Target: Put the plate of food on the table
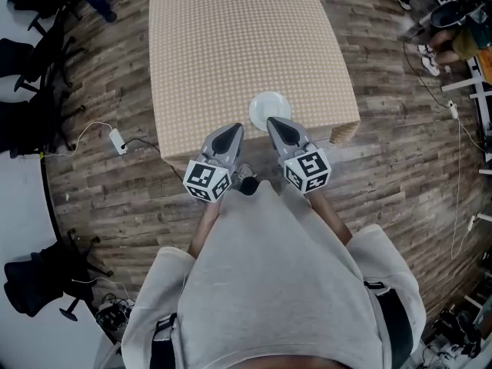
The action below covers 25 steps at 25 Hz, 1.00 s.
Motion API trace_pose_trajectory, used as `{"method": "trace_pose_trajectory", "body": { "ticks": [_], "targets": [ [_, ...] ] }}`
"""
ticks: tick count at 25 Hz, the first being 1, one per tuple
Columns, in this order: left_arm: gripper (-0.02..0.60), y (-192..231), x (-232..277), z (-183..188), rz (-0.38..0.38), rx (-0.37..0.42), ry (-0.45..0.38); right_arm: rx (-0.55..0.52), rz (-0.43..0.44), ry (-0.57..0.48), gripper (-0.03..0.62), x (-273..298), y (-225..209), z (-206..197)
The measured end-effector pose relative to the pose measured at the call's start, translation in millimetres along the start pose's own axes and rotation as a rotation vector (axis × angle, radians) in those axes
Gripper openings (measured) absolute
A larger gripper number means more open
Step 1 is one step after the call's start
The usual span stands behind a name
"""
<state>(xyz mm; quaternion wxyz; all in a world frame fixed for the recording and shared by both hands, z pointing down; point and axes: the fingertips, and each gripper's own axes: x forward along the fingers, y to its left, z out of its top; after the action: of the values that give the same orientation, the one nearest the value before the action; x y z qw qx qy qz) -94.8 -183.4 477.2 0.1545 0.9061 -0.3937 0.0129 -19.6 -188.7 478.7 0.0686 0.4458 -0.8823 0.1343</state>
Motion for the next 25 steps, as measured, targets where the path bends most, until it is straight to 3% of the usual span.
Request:
{"method": "trace_pose_trajectory", "body": {
  "ticks": [19,25],
  "targets": [
    [0.008,-165,-61,-66,0.052,0.018,0.019,0.032,0.055,-0.005,-0.003,-166,26,-64],
    [0.008,-195,-77,-67,0.053,0.043,-0.007,0.022,0.064,-0.018,-0.003,-196,41,-68]
  ]
}}
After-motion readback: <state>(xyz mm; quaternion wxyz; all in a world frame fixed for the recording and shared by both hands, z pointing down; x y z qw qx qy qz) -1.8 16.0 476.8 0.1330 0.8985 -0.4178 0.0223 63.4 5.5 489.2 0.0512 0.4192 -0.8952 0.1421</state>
